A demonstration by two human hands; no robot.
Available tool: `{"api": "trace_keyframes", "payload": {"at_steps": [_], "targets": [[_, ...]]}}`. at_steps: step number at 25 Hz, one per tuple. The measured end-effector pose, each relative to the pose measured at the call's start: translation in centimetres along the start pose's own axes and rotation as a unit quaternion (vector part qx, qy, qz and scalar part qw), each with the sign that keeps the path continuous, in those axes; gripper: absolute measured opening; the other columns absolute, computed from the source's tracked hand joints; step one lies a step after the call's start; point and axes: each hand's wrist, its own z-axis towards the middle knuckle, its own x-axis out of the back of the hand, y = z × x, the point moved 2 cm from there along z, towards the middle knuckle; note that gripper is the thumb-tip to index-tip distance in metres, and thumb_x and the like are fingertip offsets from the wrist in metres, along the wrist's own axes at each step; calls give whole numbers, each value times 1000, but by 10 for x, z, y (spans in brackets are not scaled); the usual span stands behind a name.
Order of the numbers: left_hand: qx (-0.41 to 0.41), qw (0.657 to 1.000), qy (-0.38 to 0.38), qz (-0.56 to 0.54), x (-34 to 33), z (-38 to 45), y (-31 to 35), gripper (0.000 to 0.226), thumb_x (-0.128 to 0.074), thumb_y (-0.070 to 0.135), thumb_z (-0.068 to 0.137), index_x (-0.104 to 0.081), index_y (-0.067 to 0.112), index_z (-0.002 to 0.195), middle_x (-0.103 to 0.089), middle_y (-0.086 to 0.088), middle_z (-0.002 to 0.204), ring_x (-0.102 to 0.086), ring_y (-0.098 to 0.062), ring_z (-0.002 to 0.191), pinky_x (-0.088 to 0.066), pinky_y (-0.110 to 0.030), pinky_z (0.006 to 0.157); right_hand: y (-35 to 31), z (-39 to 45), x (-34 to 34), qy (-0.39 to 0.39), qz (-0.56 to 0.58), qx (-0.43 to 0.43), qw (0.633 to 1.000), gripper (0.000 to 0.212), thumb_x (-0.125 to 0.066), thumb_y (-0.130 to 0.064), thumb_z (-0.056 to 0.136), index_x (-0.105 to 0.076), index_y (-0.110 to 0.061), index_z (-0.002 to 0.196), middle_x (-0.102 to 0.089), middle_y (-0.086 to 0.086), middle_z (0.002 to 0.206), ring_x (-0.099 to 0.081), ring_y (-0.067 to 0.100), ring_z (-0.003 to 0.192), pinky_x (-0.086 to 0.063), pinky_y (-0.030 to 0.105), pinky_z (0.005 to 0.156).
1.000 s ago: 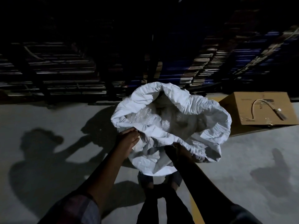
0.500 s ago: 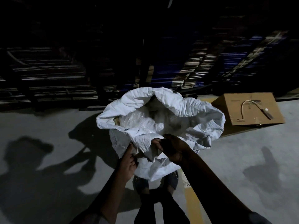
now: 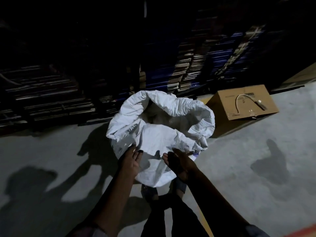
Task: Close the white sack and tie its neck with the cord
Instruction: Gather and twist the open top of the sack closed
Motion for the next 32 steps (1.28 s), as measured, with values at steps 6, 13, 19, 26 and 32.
{"api": "trace_keyframes", "payload": {"at_steps": [6, 13, 19, 26, 32], "targets": [[-140, 987, 15, 80, -24, -47, 24, 28, -72, 5, 91, -71, 1, 118, -73, -18, 120, -71, -32, 109, -61, -26, 66, 36, 0, 11, -10, 68, -56, 996, 41, -80, -26, 82, -64, 6, 102, -66, 20, 98, -72, 31, 86, -64, 41, 82], [-330, 919, 4, 214, -43, -120, 38, 20, -76, 7, 88, -72, 11, 70, -72, -4, 74, -64, -17, 71, -51, -32, 70, 68, 0, -26, -75, 136, -95, 983, 43, -67, -31, 97, -63, -4, 130, -64, 22, 133, -76, 31, 79, -66, 38, 66], [-351, 881, -3, 317, -17, -123, 50, 23, -78, 11, 88, -68, 2, 70, -66, -6, 70, -57, -16, 69, -45, -33, 68, 26, -14, -17, 22, -45, 64, 997, 19, -61, -24, 101, -69, -6, 102, -82, 3, 90, -75, 9, 68, -63, 27, 69], [-492, 705, 39, 509, -49, -139, 98, 33, -77, 7, 87, -55, 19, 64, -55, 4, 61, -53, -9, 60, -43, -27, 62, -86, -94, -43, 220, -395, 450, 770, 46, -73, -28, 86, -53, -4, 53, -56, 13, 46, -48, 12, 46, -40, 32, 56], [-573, 549, -82, 602, -57, -133, 67, 41, -68, 16, 93, -45, 22, 59, -44, 9, 48, -47, 0, 47, -44, -31, 49, -84, -127, -83, 136, -494, 587, 627, 48, -72, -18, 92, -41, -14, 56, -40, 3, 49, -36, 7, 46, -26, 19, 49]]}}
